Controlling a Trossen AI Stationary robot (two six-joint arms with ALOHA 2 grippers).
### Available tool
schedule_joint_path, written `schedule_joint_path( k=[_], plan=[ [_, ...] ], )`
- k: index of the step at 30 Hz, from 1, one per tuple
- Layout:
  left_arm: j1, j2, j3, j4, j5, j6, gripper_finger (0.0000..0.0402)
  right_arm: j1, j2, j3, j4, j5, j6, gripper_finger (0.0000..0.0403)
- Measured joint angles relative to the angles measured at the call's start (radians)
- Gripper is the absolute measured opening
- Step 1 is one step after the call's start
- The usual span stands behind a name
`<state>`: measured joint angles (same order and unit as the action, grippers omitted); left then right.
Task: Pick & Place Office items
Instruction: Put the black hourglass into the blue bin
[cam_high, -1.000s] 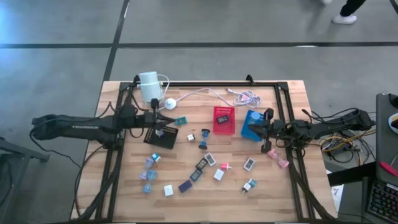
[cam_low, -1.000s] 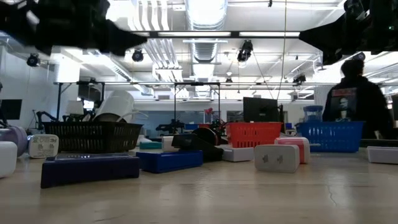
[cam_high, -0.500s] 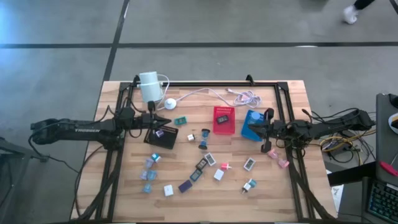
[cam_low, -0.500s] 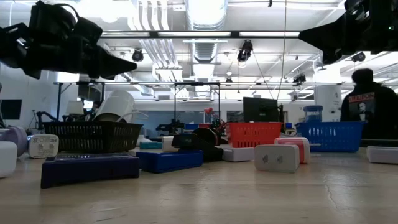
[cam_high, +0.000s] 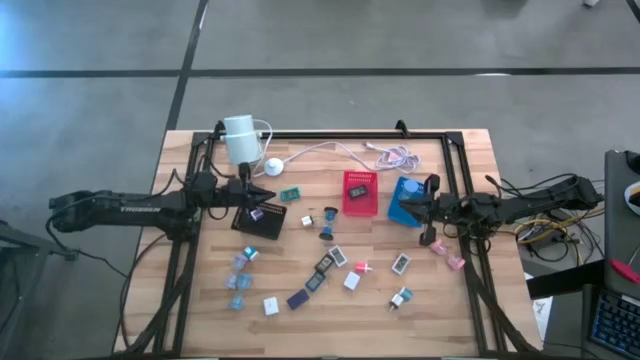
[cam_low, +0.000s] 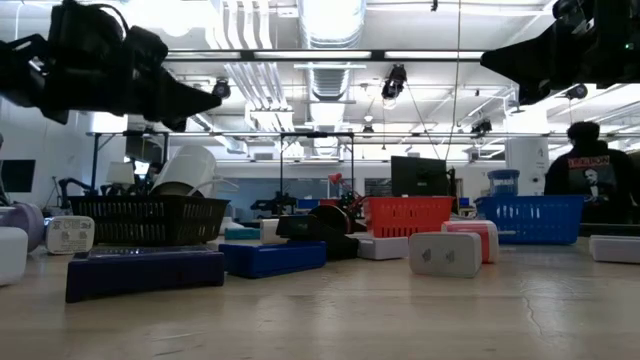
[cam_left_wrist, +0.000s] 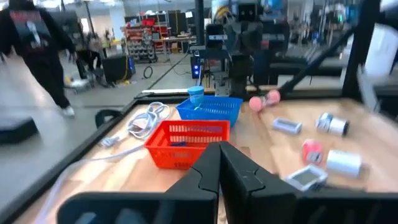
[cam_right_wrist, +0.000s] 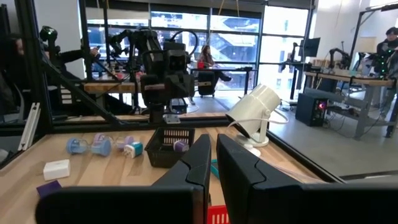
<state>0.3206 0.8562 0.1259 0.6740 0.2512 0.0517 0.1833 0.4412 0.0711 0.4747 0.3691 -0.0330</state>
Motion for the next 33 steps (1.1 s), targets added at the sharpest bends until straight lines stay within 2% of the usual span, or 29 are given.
schedule_joint_path(
  k=[3, 7, 10, 13, 17, 21, 25, 33],
  plan=[
    [-0.001, -0.006, 0.062, -0.116, 0.017, -0.050, 0.0006, 0.000, 0.000, 0.000, 0.000, 0.000, 0.000, 0.0022],
    [-0.016, 0.016, 0.205, -0.398, -0.008, -0.075, 0.0008, 0.000, 0.000, 0.000, 0.000, -0.002, 0.011, 0.0022],
    [-0.045, 0.089, 0.347, -0.632, -0.079, -0.090, 0.0009, 0.000, 0.000, 0.000, 0.001, -0.002, 0.010, 0.0022],
    [-0.074, 0.199, 0.481, -0.774, -0.132, -0.124, 0.0009, 0.000, 0.000, 0.000, 0.003, -0.002, 0.010, 0.0022],
    [-0.118, 0.369, 0.612, -0.827, -0.140, -0.138, 0.0013, 0.000, 0.000, 0.000, 0.003, -0.002, 0.012, 0.0022],
    [-0.166, 0.534, 0.708, -0.828, -0.140, -0.138, 0.0043, 0.000, 0.000, 0.000, 0.003, -0.002, 0.020, 0.0022],
    [-0.215, 0.686, 0.787, -0.822, -0.140, -0.142, 0.0095, 0.000, 0.000, 0.000, 0.002, -0.002, 0.026, 0.0022],
    [-0.266, 0.923, 0.974, -0.877, -0.143, -0.289, 0.0209, 0.000, 0.000, 0.000, 0.001, -0.002, 0.022, 0.0022]
  ],
)
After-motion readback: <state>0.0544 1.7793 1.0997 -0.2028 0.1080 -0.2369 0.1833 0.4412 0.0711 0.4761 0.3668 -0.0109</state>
